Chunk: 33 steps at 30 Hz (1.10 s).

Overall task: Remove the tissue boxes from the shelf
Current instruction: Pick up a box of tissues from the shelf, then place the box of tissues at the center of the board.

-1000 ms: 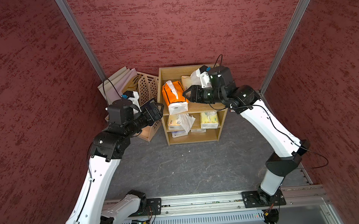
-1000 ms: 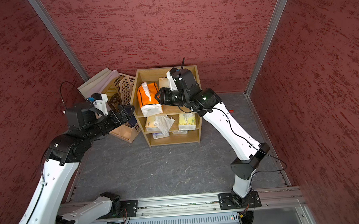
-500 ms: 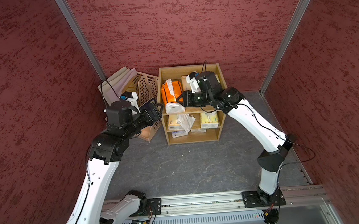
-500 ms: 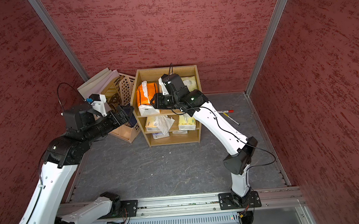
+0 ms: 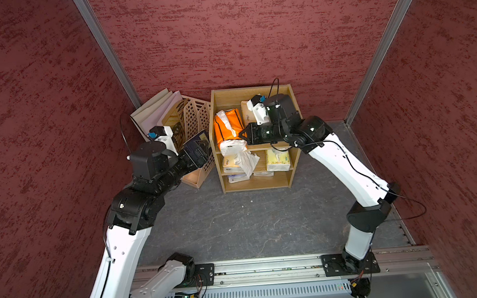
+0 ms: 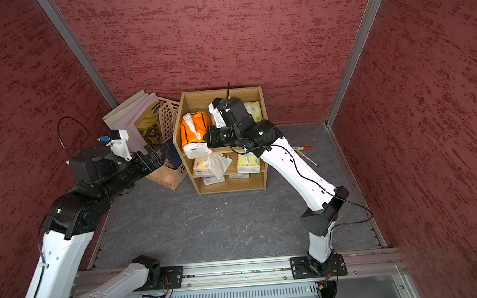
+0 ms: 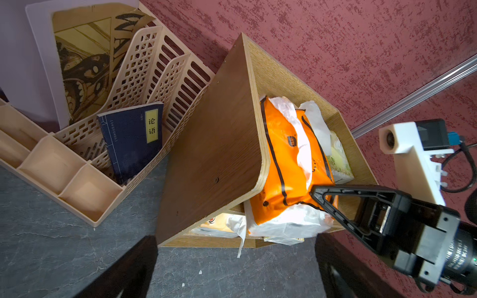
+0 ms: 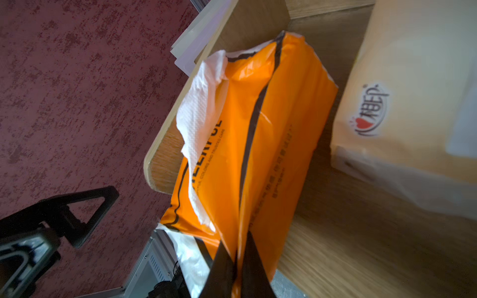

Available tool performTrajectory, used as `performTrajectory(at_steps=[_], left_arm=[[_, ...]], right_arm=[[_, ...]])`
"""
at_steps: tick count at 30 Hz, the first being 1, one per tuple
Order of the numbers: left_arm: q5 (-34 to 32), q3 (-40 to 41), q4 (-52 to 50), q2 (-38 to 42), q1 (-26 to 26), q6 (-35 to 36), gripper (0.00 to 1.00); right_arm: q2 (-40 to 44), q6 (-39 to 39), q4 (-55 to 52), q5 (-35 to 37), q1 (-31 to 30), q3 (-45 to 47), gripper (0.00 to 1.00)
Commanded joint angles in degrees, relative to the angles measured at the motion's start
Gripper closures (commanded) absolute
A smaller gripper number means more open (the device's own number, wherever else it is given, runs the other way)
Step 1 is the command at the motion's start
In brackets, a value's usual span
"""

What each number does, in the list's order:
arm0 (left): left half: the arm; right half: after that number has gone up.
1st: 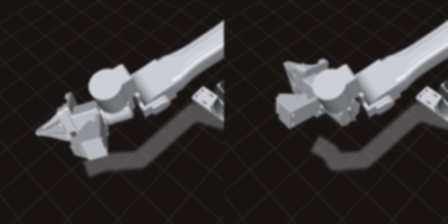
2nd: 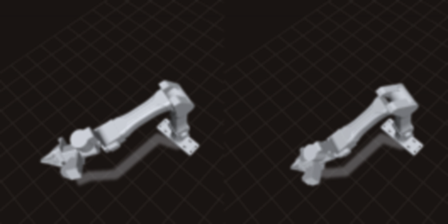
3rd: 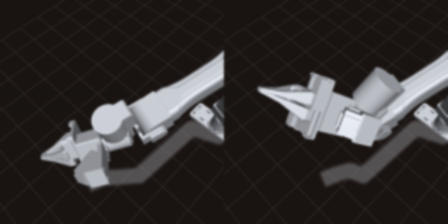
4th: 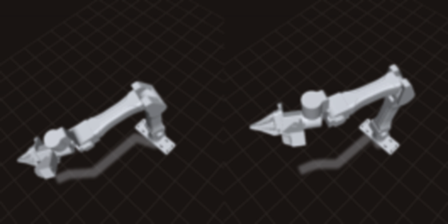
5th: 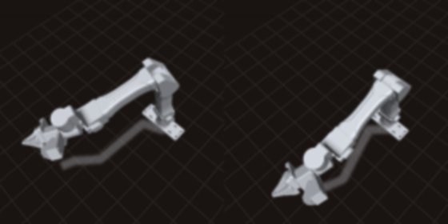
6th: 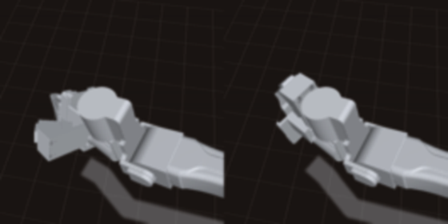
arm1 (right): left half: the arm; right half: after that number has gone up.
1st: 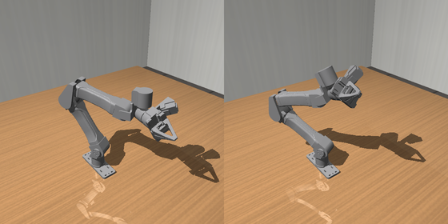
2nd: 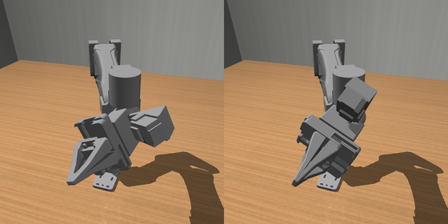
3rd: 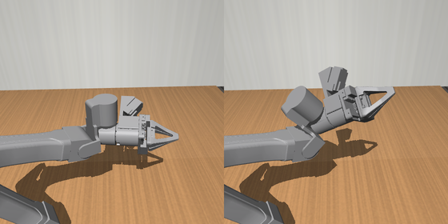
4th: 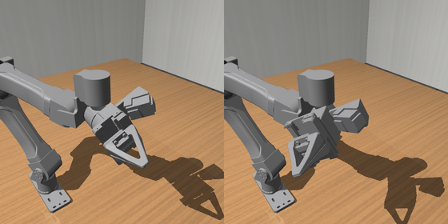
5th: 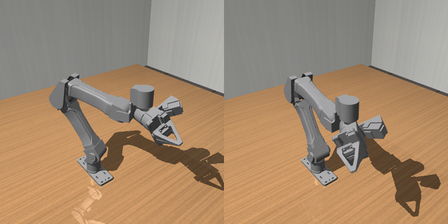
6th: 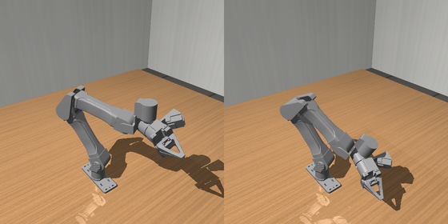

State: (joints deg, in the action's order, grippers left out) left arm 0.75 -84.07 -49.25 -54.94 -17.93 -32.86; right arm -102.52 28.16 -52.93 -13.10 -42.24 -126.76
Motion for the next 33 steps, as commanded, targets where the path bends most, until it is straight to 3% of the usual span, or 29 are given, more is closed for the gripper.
performTrajectory(at_steps=[1, 11, 19, 26, 33], left_arm=[[-1.6, 1.0, 0.8, 1.1, 0.7, -1.6, 0.0], [-2.1, 2.9, 1.3, 2.8, 1.6, -3.9, 0.0], [2.7, 7.3, 2.2, 3.4, 2.0, -6.8, 0.0], [1.8, 10.3, 3.2, 6.1, 1.8, -6.8, 0.0], [-0.1, 7.4, -0.1, 6.2, 1.5, -2.6, 0.0]], right_arm=[[6.5, -1.9, 2.3, -4.2, -0.5, 2.8, 1.0], [21.8, -0.7, 7.1, -17.6, -1.4, 23.0, 1.0], [32.8, -0.9, 5.6, -10.5, -5.6, 41.1, 1.0], [30.7, -0.6, 7.0, -7.4, -13.1, 51.1, 1.0], [23.4, -0.8, 18.9, -4.6, -16.8, 59.0, 1.0]])
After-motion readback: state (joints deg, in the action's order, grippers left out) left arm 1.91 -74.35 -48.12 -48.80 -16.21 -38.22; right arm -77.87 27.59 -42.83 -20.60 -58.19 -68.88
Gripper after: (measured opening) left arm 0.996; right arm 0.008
